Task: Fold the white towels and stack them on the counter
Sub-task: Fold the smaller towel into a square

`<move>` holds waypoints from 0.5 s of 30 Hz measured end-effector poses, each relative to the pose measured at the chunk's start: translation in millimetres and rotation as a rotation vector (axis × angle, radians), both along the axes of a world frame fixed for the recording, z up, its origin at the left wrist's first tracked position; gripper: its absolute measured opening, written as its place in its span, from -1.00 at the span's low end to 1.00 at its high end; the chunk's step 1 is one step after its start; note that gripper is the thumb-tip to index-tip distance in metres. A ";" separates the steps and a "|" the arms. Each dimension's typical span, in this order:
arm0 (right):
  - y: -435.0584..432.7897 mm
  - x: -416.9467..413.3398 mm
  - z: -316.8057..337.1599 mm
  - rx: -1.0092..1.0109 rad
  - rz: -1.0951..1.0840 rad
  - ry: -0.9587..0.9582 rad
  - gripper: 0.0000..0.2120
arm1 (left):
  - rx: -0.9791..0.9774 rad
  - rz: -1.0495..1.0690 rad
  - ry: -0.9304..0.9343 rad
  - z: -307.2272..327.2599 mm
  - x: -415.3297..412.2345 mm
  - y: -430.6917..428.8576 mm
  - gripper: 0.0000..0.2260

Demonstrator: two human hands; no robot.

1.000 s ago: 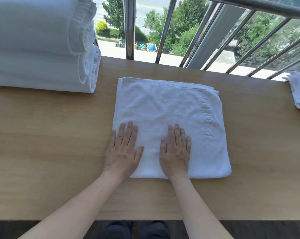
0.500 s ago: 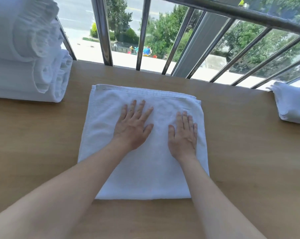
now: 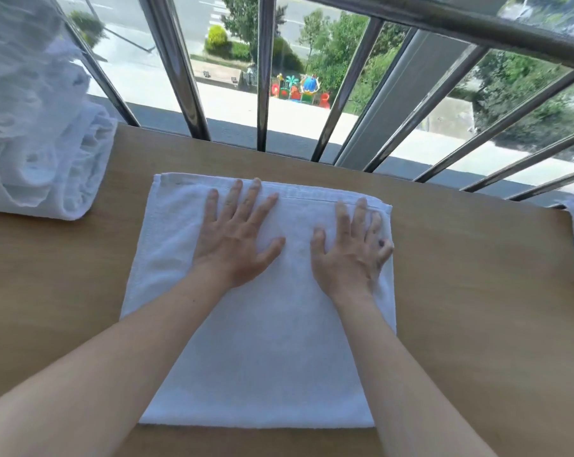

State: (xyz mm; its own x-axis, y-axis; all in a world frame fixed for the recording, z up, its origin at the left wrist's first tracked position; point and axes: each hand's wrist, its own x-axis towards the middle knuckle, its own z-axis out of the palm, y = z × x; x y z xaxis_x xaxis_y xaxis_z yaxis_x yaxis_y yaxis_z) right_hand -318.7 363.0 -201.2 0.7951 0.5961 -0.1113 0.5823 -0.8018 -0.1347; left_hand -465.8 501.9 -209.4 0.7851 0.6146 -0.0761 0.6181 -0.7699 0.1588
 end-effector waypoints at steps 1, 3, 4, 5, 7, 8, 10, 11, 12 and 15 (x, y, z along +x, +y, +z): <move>-0.5 0.7 -0.8 -0.001 0.001 0.001 -0.46 | 0.002 0.001 0.003 0.2 0.4 0.0 -0.33; -0.3 1.9 -1.3 0.005 0.001 0.035 -0.44 | -0.001 0.004 0.017 1.8 0.8 0.1 -0.33; -0.6 2.3 -0.1 0.009 0.003 0.064 -0.43 | -0.008 0.003 0.026 3.8 0.6 0.2 -0.34; -2.1 1.8 1.8 0.011 0.012 0.094 -0.41 | -0.015 0.001 0.035 6.3 -0.1 -0.5 -0.36; -7.4 -4.3 8.2 0.034 0.034 0.160 -0.39 | -0.038 -0.009 0.035 12.8 -2.0 -3.6 -0.40; -13.7 -12.5 13.3 0.056 0.050 0.178 -0.38 | -0.067 -0.011 0.020 17.5 -5.2 -7.4 -0.43; -31.3 -39.0 22.0 0.125 0.121 0.139 -0.38 | -0.143 -0.004 -0.027 24.5 -18.9 -21.0 -0.47; -41.5 -56.1 25.1 0.167 0.167 0.108 -0.40 | -0.175 -0.014 -0.044 26.3 -30.8 -31.6 -0.47; -52.8 -73.9 26.8 0.201 0.213 0.092 -0.41 | -0.200 -0.048 -0.049 27.7 -45.9 -43.7 -0.46; -90.1 -120.7 20.2 0.216 0.305 0.113 -0.44 | -0.199 -0.187 -0.024 27.0 -101.5 -78.1 -0.45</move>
State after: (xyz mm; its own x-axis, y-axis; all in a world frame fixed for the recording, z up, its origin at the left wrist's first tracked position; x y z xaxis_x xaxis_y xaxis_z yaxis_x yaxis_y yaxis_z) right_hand -439.4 272.9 -181.1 0.5675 0.8226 -0.0345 0.7614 -0.5403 -0.3583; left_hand -567.3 423.8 -182.4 0.8865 0.4337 -0.1612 0.4625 -0.8225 0.3309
